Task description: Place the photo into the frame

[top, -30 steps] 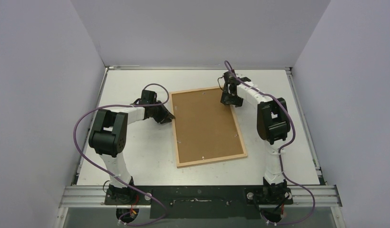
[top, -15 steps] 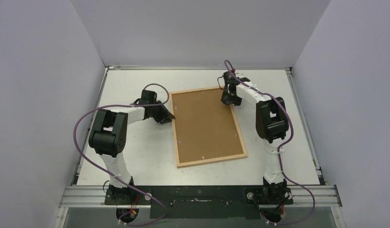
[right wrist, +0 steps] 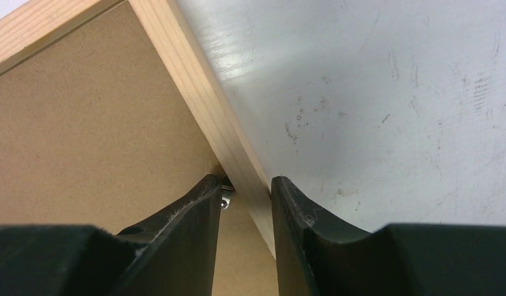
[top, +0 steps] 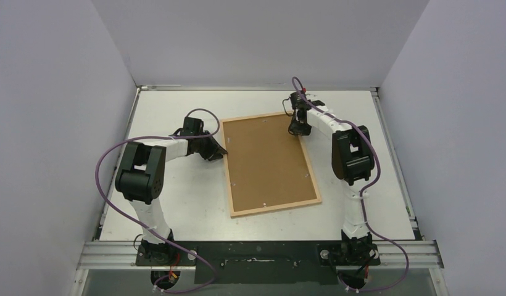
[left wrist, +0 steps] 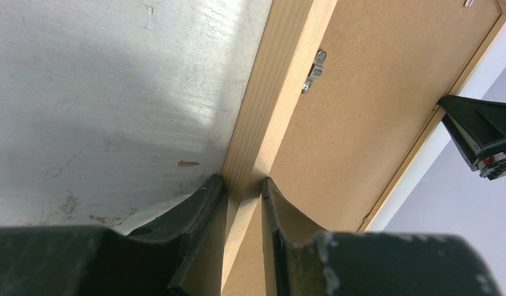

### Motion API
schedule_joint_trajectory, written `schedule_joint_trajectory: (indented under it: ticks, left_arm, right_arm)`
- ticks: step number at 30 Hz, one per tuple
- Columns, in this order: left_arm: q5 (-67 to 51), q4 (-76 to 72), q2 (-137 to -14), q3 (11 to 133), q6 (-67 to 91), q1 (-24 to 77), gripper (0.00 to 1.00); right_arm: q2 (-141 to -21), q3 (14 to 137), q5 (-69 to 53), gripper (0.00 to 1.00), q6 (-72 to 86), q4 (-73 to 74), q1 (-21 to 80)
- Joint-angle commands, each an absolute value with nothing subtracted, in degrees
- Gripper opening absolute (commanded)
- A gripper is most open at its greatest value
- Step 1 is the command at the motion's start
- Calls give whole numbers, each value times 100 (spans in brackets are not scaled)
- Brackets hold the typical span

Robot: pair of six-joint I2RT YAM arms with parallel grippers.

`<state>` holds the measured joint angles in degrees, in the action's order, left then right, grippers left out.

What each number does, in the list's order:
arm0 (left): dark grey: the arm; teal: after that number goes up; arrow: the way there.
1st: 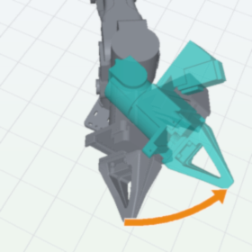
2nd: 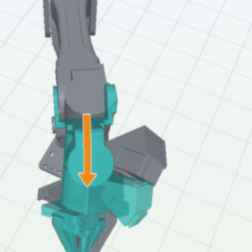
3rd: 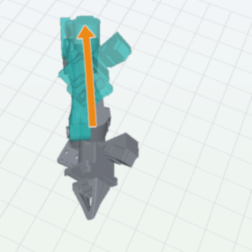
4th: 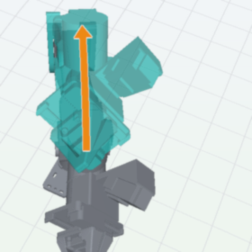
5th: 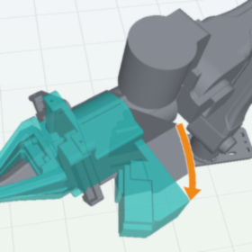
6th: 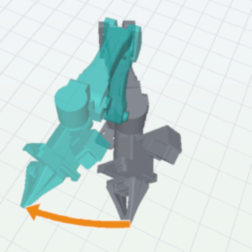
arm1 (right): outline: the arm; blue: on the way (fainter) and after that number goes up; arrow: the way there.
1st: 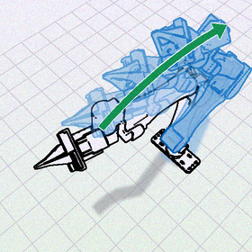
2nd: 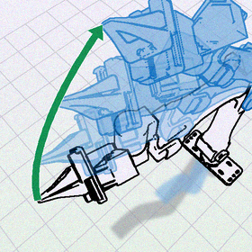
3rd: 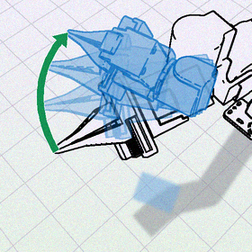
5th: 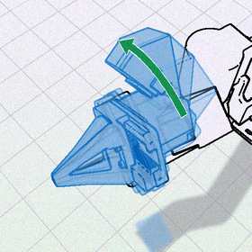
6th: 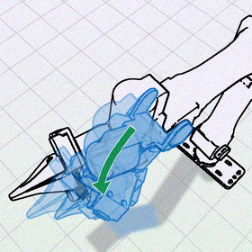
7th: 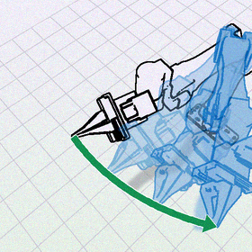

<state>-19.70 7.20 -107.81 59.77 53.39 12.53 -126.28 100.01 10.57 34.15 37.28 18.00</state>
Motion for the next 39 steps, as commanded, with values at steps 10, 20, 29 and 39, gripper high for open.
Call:
schedule_joint_trajectory:
  ticks: [10, 20, 29, 39]
  left_arm:
    - [-1964, 1090, -10916, 5829, 5342, 1315, 0]
    - [-1989, 1066, -10941, 5873, 5350, 1315, 0]
    - [-1961, 1131, -10903, 5853, 5354, 1305, 0]
    - [-2002, 1005, -10845, 5808, 5415, 1305, 0]
  right_arm:
    - [-12584, 9842, 917, 16, 3478, 3424, 1756]
    - [-12700, 9828, 410, 0, 3250, 3397, 1744]
    - [-12646, 9739, 195, 0, 3000, 3391, 1617]
    - [-12401, 9413, 44, 0, 3124, 3160, 1612]
